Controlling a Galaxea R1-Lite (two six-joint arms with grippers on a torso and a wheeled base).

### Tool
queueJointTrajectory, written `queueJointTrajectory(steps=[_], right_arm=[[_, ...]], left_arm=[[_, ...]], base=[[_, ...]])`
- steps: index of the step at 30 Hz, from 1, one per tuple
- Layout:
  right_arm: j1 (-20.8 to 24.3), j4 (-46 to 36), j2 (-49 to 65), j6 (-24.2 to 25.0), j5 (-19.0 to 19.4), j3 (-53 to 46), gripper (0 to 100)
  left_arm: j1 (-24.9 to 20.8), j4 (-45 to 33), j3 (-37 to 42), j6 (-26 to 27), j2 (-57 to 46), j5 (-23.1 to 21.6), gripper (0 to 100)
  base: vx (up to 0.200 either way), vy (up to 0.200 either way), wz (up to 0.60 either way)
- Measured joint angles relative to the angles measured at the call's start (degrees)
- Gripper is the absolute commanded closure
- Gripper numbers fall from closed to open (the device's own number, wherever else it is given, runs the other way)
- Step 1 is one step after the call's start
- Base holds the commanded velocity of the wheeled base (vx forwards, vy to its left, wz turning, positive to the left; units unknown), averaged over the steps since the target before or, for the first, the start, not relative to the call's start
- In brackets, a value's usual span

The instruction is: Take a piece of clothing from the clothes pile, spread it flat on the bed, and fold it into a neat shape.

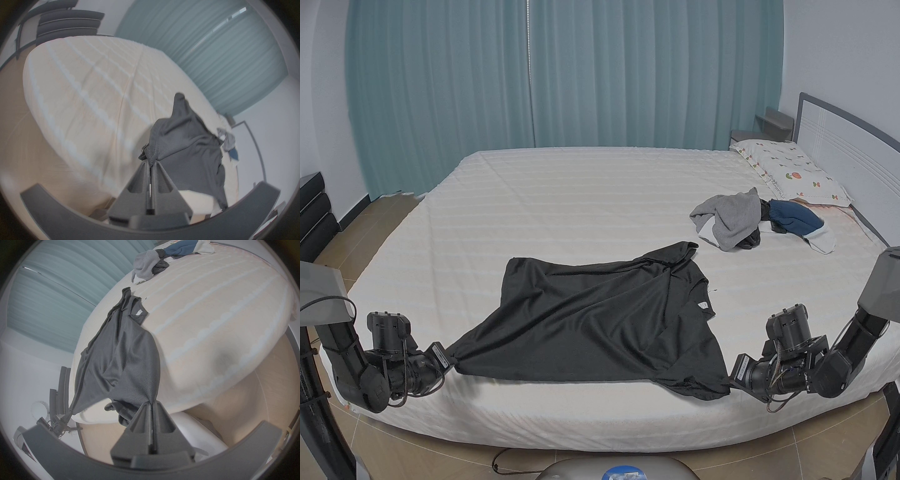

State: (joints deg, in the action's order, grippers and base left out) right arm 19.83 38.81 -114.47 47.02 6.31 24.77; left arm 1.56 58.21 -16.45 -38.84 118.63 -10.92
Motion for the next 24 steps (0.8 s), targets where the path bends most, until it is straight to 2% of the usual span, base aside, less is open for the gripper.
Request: queueJointTrajectory(steps=[10,19,20,21,24], right_arm=[[-0.55,0.24,3.23,-6.24,-0.62,-9.73,100],[-1.95,0.62,3.91,-7.28,-0.66,-13.97,100],[-1.9,0.73,3.94,-7.25,-0.66,-14.38,100],[-1.93,0.87,3.96,-7.23,-0.66,-14.67,0],[-2.65,1.01,3.85,-7.17,-0.62,-14.88,0]], left_arm=[[-2.02,-10.67,1.32,9.51,-3.55,0.67,100],[-3.88,-12.26,2.26,10.29,-4.35,2.0,100],[-4.1,-12.26,2.34,10.3,-4.44,2.23,0],[-4.32,-12.31,2.5,10.3,-4.46,2.34,0],[-4.91,-12.36,2.67,10.3,-4.44,2.47,0]], base=[[0.0,0.0,0.0],[0.0,0.0,0.0],[0.0,0.0,0.0],[0.0,0.0,0.0],[0.0,0.0,0.0]])
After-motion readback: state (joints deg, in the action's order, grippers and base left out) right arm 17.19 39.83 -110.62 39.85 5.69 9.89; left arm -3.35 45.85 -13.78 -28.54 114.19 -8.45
